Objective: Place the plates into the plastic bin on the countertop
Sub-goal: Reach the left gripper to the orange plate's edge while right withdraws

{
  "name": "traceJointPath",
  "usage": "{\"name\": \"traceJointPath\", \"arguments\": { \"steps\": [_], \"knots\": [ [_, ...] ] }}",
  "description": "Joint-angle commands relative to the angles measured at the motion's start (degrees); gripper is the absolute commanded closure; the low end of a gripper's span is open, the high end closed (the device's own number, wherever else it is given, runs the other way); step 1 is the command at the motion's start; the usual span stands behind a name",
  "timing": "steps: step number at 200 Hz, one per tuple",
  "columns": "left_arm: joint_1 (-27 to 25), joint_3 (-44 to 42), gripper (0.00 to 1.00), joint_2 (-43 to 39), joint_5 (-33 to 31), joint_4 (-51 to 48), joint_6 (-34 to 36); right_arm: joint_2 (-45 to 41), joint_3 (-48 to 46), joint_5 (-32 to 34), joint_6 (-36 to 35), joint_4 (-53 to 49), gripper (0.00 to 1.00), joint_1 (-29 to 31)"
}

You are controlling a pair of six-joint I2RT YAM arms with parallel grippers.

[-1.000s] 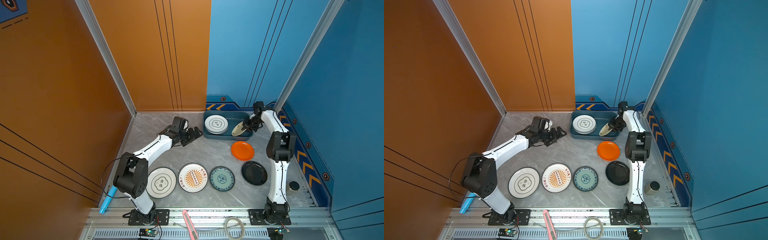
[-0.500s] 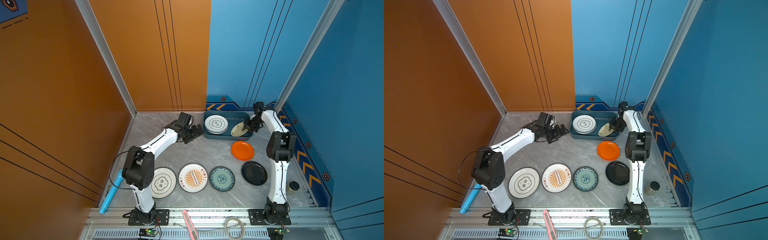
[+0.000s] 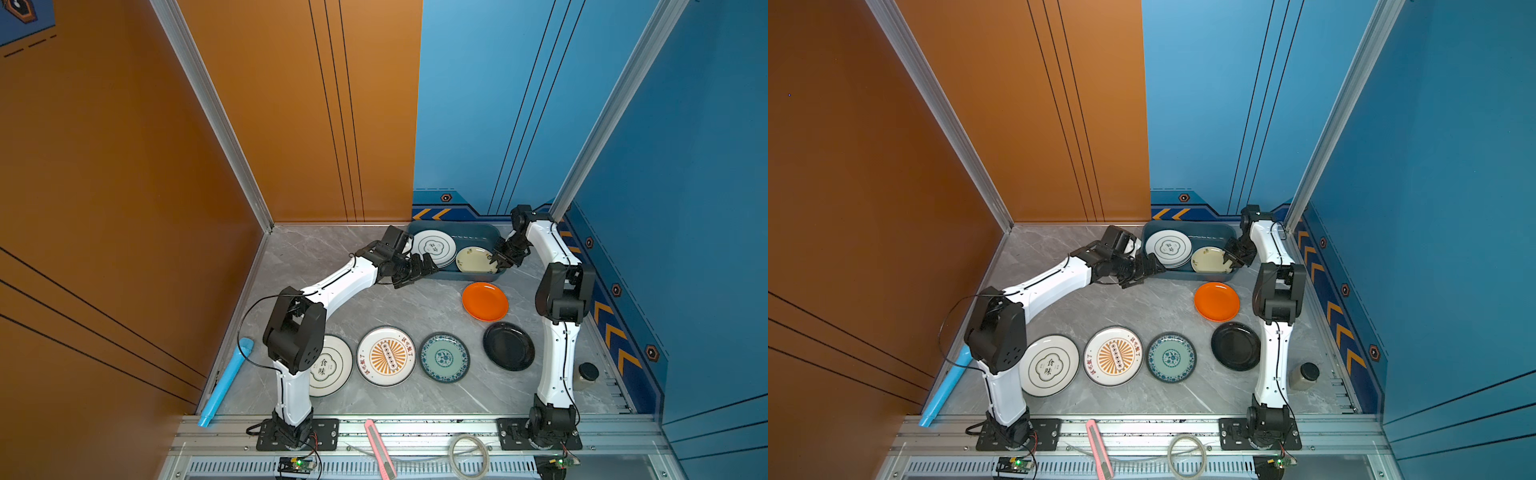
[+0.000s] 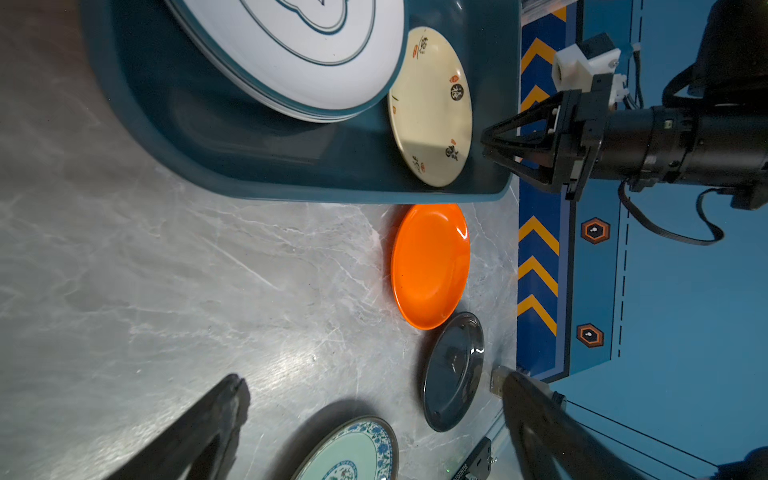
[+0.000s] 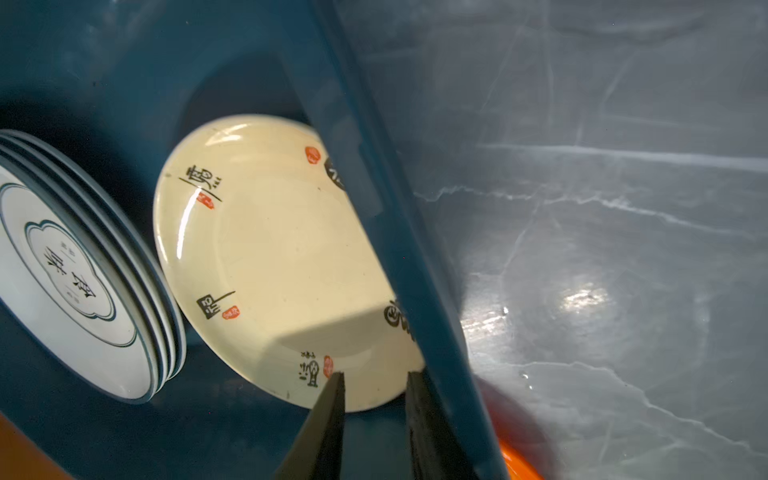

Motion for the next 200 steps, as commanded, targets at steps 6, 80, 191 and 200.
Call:
{"name": "traceJointPath", "arguments": {
  "steps": [6, 80, 191, 200],
  "knots": [
    [-2.54, 2.59, 0.02, 2.05, 2.27, -1.18, 1.77, -3.53, 1.25, 2.94, -0.94, -2.88, 0.71, -1.06],
    [-9.71, 3.26, 0.04, 7.98, 0.90, 3.21, -1.17, -14.11, -1.33, -0.82, -1.79, -2.10, 0.68, -2.14],
    [-14.29, 4.40, 0.38, 20.02, -3.93, 19.44, -12.49, -33.15, -20.16, -5.97, -0.54, 2.36, 0.65, -5.06],
    [-14.53, 5.31, 0.40, 21.00, -4.15, 19.49, -12.57, -33.96, -21.24, -6.06, -0.48, 2.58, 0.65, -5.06]
  ]
}}
